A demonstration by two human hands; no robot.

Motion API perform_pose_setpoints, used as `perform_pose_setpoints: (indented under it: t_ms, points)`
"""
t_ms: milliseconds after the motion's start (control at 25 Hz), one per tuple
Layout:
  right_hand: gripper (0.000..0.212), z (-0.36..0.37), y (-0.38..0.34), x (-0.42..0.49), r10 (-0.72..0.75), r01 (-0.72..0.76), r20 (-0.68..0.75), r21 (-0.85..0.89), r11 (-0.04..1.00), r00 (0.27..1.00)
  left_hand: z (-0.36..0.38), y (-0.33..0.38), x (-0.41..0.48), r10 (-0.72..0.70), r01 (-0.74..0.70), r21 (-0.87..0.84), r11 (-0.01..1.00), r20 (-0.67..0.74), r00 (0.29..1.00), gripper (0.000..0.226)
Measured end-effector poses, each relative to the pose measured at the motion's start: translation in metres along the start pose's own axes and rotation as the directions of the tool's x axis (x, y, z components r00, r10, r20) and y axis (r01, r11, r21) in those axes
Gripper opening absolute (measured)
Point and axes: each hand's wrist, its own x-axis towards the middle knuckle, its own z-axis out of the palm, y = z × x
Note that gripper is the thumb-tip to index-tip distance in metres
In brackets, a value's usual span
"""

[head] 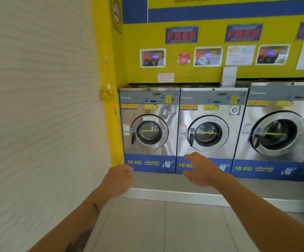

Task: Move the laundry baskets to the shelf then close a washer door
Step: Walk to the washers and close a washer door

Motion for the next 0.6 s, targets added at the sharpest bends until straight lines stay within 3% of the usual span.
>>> perform_pose_setpoints:
  t_ms: [240,600]
  points:
    - [0.07,-0.02,0.105,0.116,0.119,-0.121,-0.062,-0.019,0.993,0.991,0.072,0.052,0.146,0.105,-0.1,-0.098,0.99,0.051,0.993,0.028]
    - [0.062,-0.073,0.286,0.317,0.143,-0.144,-0.085,-0.009,0.989,0.986,0.185,0.166,0.362,0.158,-0.135,-0.192,0.972,0.11,0.981,0.018]
